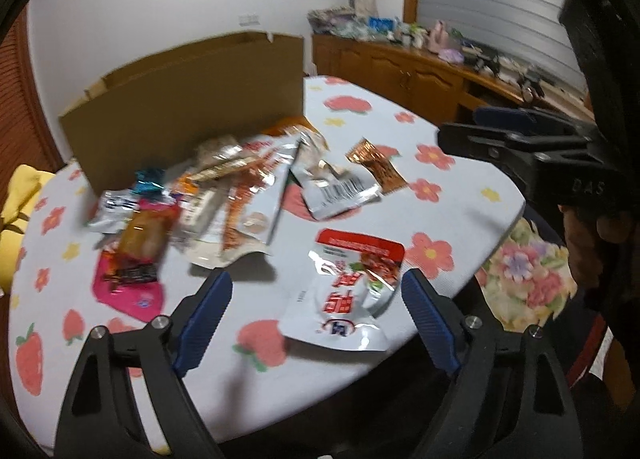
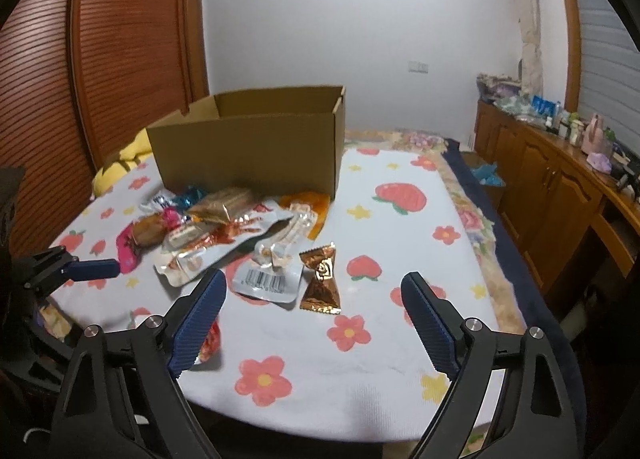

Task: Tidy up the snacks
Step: 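Grasp the white duck-neck pouch with the left gripper while the right gripper approaches the gold candy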

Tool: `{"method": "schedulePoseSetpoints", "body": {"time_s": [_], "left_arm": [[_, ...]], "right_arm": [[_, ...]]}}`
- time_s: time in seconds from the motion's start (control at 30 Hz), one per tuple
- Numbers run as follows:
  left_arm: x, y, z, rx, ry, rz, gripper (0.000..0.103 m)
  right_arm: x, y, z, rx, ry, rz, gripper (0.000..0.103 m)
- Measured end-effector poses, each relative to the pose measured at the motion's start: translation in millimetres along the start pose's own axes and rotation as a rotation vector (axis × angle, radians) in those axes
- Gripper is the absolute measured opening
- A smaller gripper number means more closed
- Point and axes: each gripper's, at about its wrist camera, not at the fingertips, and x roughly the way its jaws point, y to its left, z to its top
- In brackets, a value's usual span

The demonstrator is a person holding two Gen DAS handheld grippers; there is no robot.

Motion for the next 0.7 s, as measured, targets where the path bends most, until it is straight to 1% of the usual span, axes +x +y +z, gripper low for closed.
{"method": "schedulePoseSetpoints", "body": {"time_s": [0.03,0.17,0.23,0.33,0.43,0.53,0.57,0.6,0.7], "left_arm": [[5,-2,1,0.005,0.02,-0.009,0.079],[16,-5,1,0.015,0.075,-0.043,0.072],[20,-7,2,0.02,0.093,-0.055,0.072],[25,-9,0,0.028,0.127,-0.054,0.072],[35,-7,-3,0.028,0.158,-0.033,0.072],[37,-5,-5,0.03,0.157,-0.024,0.071],[37,-4,-5,0.029,0.157,-0.021,0.066],[37,-4,-4,0.031,0.154,-0.011,0.062],[37,2,-5,0.026,0.149,-0.018,0.061]], "right_arm": [[4,-1,0,-0.004,0.012,0.002,0.09],[18,-7,-1,-0.002,0.06,0.022,0.084],[23,-10,-1,0.008,0.078,0.026,0.083],[27,-13,-1,0.011,0.096,0.028,0.083],[29,-14,-1,0.002,0.104,0.027,0.083],[34,-14,0,-0.007,0.117,0.028,0.083],[37,-14,0,-0.011,0.123,0.029,0.083],[39,-14,0,-0.015,0.13,0.032,0.083],[51,-13,0,-0.026,0.16,0.046,0.079]]}}
